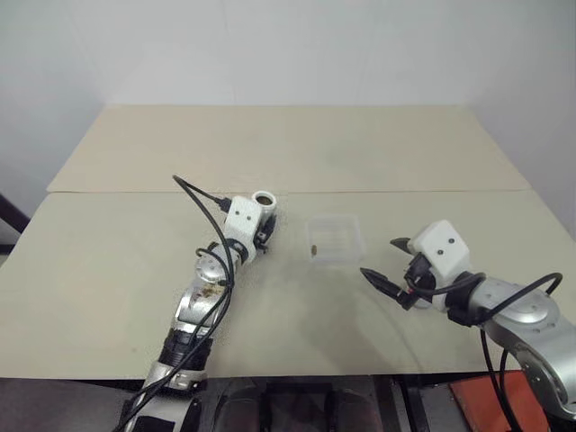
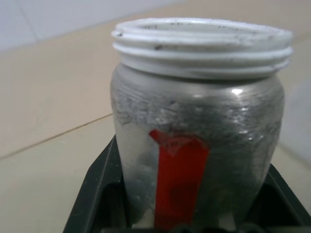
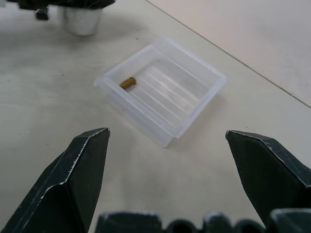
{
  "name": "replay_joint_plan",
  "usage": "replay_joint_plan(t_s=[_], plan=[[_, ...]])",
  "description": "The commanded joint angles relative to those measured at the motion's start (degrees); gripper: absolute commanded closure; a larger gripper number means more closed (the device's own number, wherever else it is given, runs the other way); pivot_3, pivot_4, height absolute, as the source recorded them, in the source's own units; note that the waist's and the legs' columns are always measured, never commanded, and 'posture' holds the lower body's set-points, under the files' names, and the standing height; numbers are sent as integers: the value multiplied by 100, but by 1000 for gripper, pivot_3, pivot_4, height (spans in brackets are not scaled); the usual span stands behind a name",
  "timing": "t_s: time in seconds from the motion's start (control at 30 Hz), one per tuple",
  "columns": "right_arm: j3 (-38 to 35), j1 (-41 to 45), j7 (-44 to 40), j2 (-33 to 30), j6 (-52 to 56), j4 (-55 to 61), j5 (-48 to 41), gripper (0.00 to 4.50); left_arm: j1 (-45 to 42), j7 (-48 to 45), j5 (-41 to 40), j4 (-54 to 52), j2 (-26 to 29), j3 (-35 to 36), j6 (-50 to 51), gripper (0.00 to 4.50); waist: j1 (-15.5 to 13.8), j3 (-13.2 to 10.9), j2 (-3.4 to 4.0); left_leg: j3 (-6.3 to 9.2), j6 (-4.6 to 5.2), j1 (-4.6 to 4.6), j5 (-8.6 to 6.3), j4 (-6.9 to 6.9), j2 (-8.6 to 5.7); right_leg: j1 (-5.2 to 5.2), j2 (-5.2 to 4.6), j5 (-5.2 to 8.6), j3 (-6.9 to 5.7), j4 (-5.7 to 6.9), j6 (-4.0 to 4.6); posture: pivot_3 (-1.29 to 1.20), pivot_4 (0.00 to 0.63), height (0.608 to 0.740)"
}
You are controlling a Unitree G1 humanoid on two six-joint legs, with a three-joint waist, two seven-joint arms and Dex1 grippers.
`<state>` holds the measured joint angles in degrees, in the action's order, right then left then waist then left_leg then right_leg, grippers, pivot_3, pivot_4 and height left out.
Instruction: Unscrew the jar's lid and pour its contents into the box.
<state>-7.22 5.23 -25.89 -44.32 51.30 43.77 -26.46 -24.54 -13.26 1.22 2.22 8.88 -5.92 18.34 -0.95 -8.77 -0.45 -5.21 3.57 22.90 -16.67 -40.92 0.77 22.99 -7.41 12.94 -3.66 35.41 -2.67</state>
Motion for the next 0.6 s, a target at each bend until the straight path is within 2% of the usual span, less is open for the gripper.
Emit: replay_joint_plan(t_s=[0.03, 0.07, 0.33, 0.6], plan=[[-78, 8, -17, -5, -173, 139, 81, 48, 103, -5, -172, 75, -140, 104, -217, 2526, -13, 1, 0, 0, 0, -1, 0, -1, 0, -2, 0, 0, 0, -1, 0, 0, 150, 740], [-85, -5, -16, -3, -164, 152, 98, 48, 140, -39, -182, 104, -138, 118, -289, 2526, -12, 1, 1, 0, 0, -1, 0, -1, 1, -1, 0, 0, 0, -2, 0, 0, 150, 740], [-130, -85, -58, -35, -203, 153, 179, 0, 259, -81, -355, 118, -223, 290, -519, 18, -5, 3, 1, 0, 2, 0, -1, -1, 1, 1, 0, 0, 1, -2, 0, 0, 150, 740], [-11, -3, -184, -49, -298, 42, 252, 0, 922, -159, -438, -800, -149, 248, -310, 18, 26, 3, 2, -1, 4, 1, -2, 1, 5, 2, 0, 0, 2, -4, 1, 0, 150, 740]])
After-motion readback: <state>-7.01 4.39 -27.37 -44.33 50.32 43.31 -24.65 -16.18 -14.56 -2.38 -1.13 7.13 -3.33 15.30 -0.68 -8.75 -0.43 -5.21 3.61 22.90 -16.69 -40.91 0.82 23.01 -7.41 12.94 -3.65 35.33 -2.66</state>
